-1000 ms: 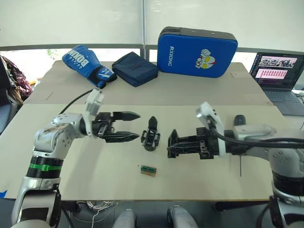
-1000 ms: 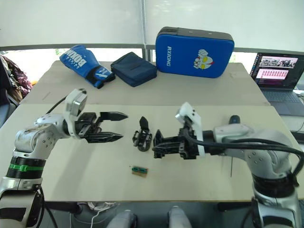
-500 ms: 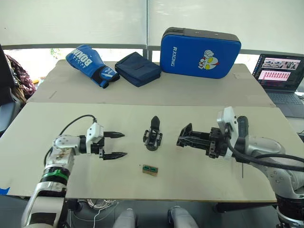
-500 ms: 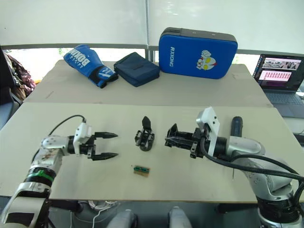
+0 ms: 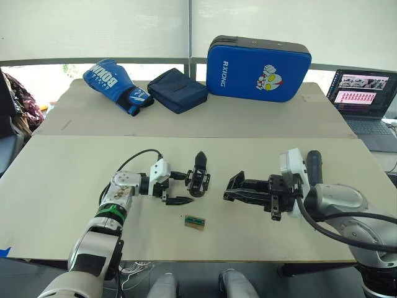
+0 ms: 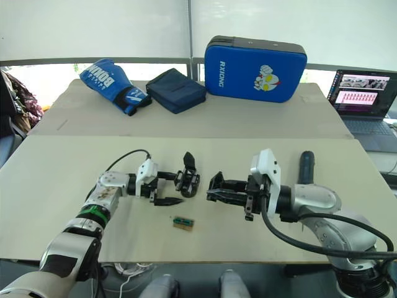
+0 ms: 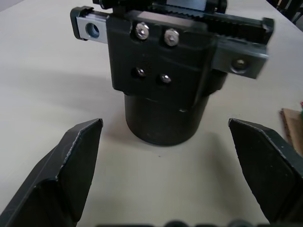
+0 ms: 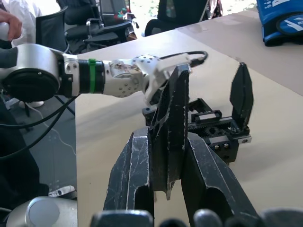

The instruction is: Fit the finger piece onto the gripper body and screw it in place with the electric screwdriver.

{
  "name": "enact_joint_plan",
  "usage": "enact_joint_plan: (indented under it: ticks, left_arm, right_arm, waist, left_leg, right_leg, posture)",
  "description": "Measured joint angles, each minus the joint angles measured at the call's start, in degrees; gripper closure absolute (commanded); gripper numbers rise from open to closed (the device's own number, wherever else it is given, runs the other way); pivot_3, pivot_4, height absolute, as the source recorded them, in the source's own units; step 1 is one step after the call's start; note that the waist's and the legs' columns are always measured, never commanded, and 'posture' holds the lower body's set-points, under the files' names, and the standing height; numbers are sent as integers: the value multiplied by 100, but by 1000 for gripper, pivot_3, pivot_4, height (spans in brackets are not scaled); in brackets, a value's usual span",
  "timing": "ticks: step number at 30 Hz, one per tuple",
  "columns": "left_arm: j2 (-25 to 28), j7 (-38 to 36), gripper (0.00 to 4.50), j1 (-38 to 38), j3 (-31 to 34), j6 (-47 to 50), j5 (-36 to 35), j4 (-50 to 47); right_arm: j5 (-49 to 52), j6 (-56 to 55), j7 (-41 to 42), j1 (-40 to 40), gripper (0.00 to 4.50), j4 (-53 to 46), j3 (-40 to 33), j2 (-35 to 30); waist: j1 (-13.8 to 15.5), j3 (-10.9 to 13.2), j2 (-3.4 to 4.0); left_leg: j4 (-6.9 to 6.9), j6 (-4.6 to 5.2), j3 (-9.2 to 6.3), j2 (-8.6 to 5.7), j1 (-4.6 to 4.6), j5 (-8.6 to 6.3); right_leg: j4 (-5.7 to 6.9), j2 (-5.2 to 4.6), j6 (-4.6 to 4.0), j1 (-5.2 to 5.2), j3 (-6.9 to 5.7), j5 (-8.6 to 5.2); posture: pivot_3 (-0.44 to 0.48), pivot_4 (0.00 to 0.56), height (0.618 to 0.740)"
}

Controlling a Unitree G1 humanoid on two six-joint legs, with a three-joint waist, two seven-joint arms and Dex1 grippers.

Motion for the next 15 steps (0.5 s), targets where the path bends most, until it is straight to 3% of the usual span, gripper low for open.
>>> enact_joint_plan:
  ticks: [13,15]
  left_arm:
    - [-232,86,0,-283,-29,-129,225,401]
    - [-264,79,539,-297,-28,-128,228,420]
  right_arm:
    - [-1,0,-12,124,4090,-57,130,-41]
    - [-1,0,-12,136,4090,-59,130,-45]
  waist:
    - [9,0,0]
    - [10,0,0]
  left_leg:
    - [2,0,0,-1,2,0]
    - [4,0,0,-2,2,0]
  right_leg:
    - [1,0,0,3,0,0]
    - [1,-1,1,4,0,1]
  posture:
    - [0,150,740]
    - [0,150,740]
